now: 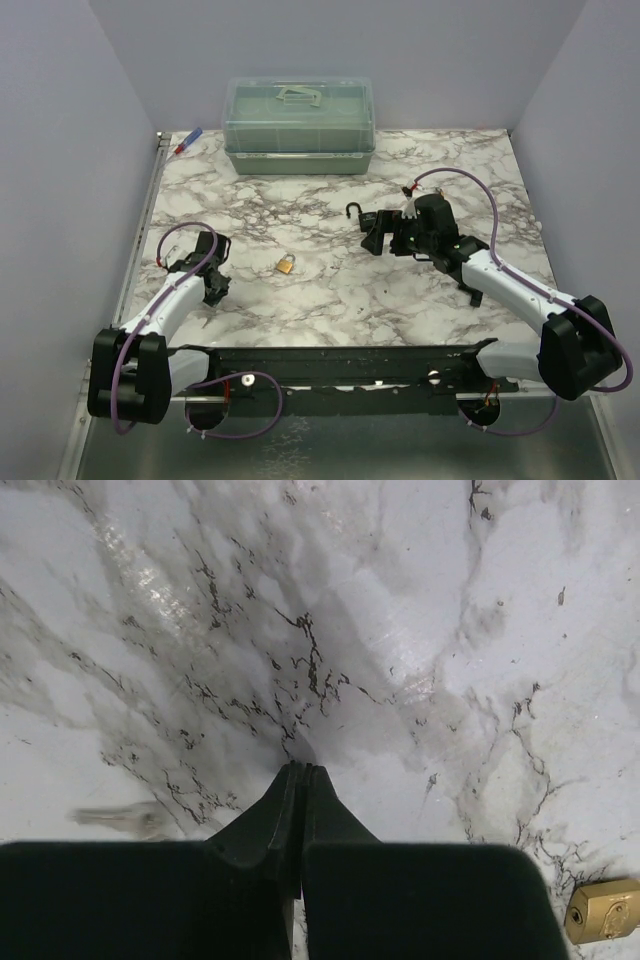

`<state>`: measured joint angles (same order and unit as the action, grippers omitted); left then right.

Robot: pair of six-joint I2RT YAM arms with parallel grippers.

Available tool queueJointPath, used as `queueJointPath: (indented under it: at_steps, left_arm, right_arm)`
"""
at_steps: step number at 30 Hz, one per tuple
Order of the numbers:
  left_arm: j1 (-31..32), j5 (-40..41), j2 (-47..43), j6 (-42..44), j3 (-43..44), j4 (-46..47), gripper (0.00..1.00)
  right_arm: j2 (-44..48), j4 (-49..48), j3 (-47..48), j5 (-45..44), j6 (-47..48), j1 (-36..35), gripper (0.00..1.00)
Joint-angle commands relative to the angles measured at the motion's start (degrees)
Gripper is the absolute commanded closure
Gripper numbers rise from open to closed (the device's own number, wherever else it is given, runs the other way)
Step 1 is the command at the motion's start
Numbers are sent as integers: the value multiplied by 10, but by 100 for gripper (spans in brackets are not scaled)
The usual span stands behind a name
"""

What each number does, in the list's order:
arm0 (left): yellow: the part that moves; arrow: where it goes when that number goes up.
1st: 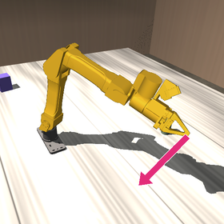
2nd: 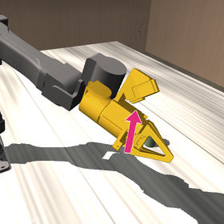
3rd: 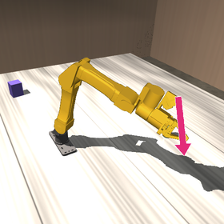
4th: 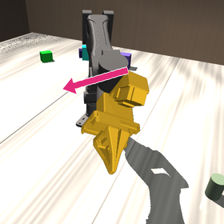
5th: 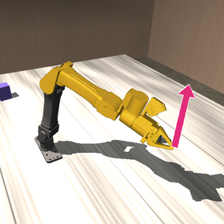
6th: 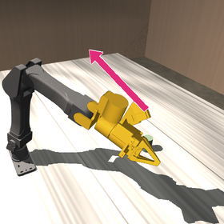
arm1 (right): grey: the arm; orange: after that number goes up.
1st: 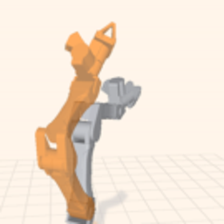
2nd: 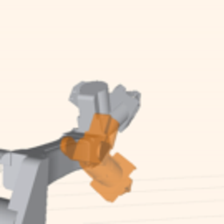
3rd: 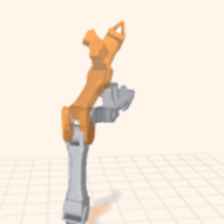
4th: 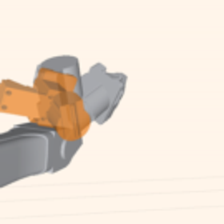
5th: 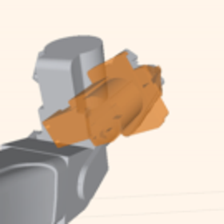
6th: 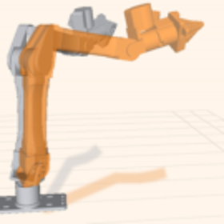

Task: Unlock with the key

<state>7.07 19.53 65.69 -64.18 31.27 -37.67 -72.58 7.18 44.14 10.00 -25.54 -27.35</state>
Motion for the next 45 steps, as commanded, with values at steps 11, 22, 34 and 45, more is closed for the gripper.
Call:
queueJointPath:
  at_steps: [11, 22, 34, 45]
  left_arm:
    - [-5, -56, -52, 16, -18, 30, 100]
    - [-3, -69, -97, 27, -10, 32, 100]
    - [-3, -60, -107, 16, -20, 30, 100]
    - [-4, -59, -116, 9, -27, 28, 100]
  right_arm:
    - [48, 2, -32, 42, -22, 2, 2]
    - [73, -41, -60, 91, -47, 1, 2]
    - [62, -61, -70, 103, -67, -4, 3]
    - [53, -66, -73, 108, -67, -18, 4]
